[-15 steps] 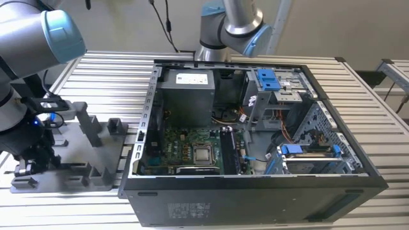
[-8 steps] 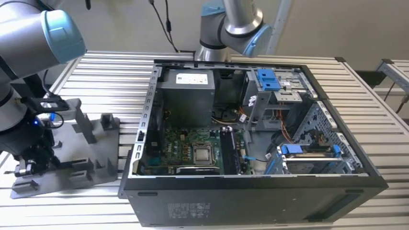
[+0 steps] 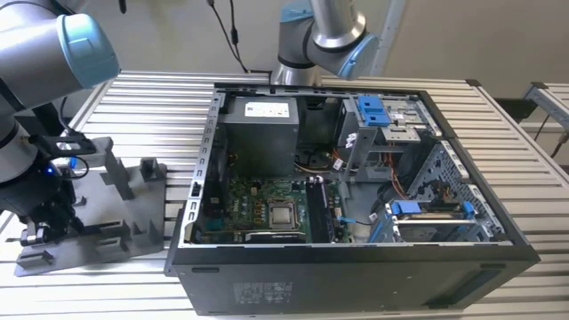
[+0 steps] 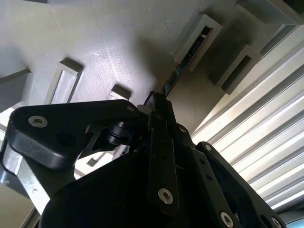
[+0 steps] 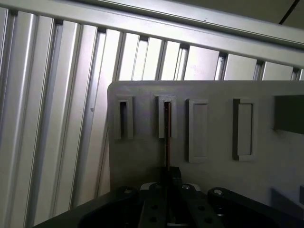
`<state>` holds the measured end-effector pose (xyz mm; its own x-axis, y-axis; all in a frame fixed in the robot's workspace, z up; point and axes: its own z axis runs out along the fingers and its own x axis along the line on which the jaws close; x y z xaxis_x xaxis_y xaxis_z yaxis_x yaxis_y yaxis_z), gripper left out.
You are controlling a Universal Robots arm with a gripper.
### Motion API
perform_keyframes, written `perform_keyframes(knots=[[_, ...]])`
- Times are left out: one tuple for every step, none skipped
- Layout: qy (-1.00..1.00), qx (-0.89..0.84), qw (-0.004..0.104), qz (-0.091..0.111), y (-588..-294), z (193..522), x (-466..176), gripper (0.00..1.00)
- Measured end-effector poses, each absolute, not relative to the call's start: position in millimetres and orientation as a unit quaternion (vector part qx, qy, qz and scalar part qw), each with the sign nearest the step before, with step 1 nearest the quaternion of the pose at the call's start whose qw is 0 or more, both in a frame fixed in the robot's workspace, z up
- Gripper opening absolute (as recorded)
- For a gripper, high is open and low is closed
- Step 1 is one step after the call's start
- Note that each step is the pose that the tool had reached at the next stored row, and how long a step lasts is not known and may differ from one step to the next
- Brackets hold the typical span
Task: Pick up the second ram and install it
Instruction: 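Pick up the second ram and move it above second insertion slot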
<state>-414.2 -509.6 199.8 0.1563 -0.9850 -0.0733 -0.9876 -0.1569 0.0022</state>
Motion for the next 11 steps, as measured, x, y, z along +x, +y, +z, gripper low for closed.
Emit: perform_keyframes(knots=[[0.649,-0.760,0.023,0.029,-509.6,199.9,-414.2,0.14],[0.649,-0.760,0.023,0.029,-509.5,200.3,-414.2,0.14],[0.649,-0.760,0.022,0.029,-509.6,201.7,-414.3,0.14],[0.649,-0.760,0.022,0.029,-509.6,203.8,-414.3,0.14],[0.649,-0.760,0.022,0.030,-509.6,206.4,-414.3,0.14],[0.649,-0.760,0.022,0.030,-509.6,209.4,-414.2,0.14],[0.649,-0.760,0.022,0.030,-509.6,212.6,-414.2,0.14],[0.649,-0.760,0.022,0.030,-509.6,215.5,-414.2,0.14],[0.649,-0.759,0.022,0.030,-509.6,218.6,-414.2,0.14],[0.649,-0.759,0.022,0.030,-509.6,221.6,-414.2,0.14],[0.649,-0.759,0.022,0.030,-509.5,224.8,-414.2,0.14]])
